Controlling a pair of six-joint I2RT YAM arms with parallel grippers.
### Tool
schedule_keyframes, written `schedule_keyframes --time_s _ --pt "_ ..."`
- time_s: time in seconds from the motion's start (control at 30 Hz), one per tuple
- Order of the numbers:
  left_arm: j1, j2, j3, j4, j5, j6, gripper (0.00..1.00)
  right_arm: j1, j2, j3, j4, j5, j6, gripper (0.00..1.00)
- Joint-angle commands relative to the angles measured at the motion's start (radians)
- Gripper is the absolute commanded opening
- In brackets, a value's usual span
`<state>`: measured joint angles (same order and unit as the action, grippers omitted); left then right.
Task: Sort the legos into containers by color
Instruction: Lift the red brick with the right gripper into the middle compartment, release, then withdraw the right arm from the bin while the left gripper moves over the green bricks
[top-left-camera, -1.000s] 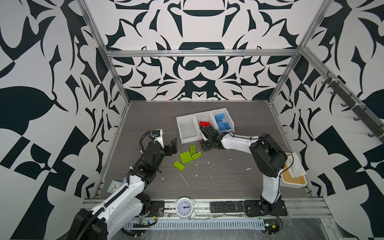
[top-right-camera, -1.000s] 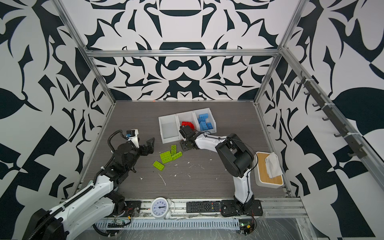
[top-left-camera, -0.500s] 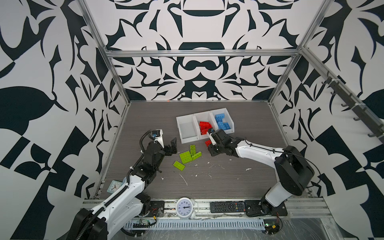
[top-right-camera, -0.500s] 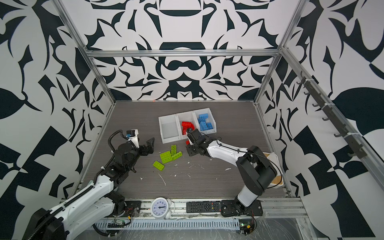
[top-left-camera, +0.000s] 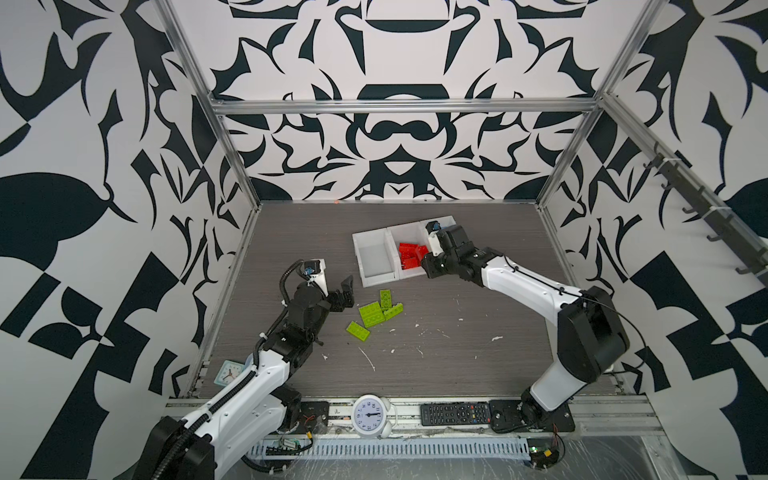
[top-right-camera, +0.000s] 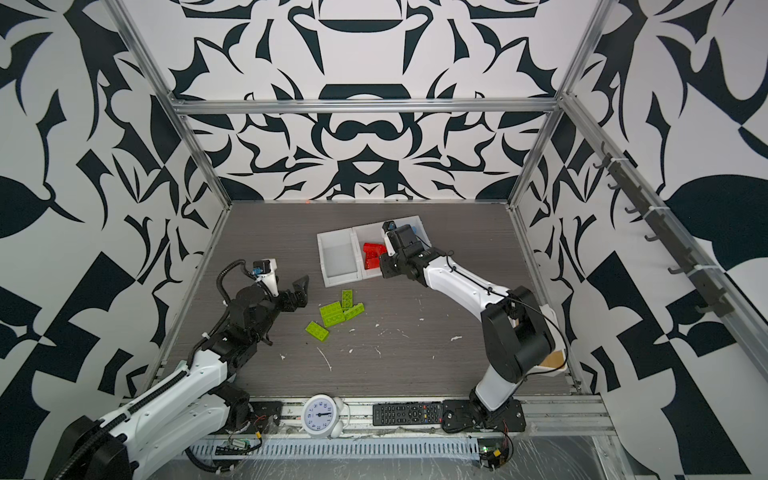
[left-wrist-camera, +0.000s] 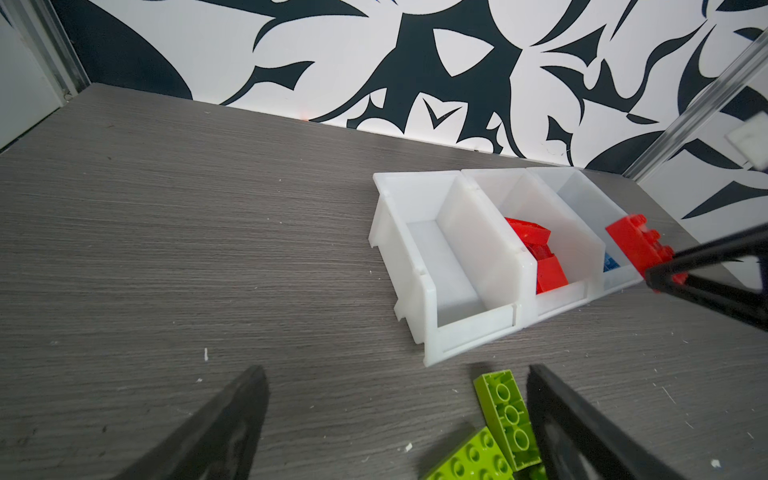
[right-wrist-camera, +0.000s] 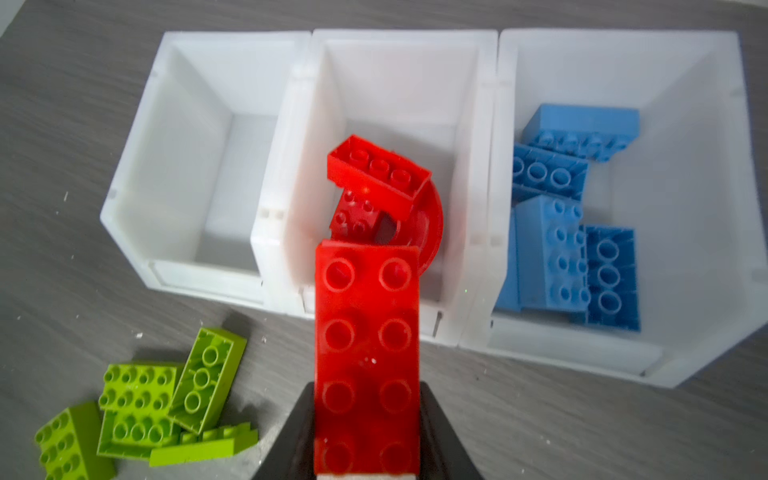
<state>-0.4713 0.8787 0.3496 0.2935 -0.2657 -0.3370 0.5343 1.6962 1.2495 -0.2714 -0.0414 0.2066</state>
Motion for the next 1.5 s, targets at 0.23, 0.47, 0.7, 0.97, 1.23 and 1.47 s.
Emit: schedule_keyframes --time_s 0.23,0.47,0.7,0.97,1.23,1.47 --pt "0.002 0.015 0.022 -0.026 -0.004 -0.010 0.99 -0.066 0.216 0.325 -0.089 -0.072 -0.092 0.27" --pt "0.003 0.025 0.029 -0.021 0.030 -0.007 0.99 -0.086 0.295 0.395 -0.099 -0.081 -0.102 0.31" --pt "0.003 0.034 0.053 -0.036 0.078 0.013 0.99 -0.091 0.328 0.429 -0.100 -0.107 -0.105 0.39" --pt "0.002 0.121 0.139 -0.152 0.045 -0.020 0.99 -0.104 0.267 0.430 -0.131 -0.138 -0.124 0.60" --pt "-0.088 0.140 0.228 -0.480 -0.016 -0.177 1.00 -0.134 -0.267 -0.079 0.202 -0.125 -0.168 0.68" --pt "-0.229 0.170 0.261 -0.681 -0.097 -0.357 0.99 -0.135 -0.712 -0.660 0.667 0.038 -0.164 0.69"
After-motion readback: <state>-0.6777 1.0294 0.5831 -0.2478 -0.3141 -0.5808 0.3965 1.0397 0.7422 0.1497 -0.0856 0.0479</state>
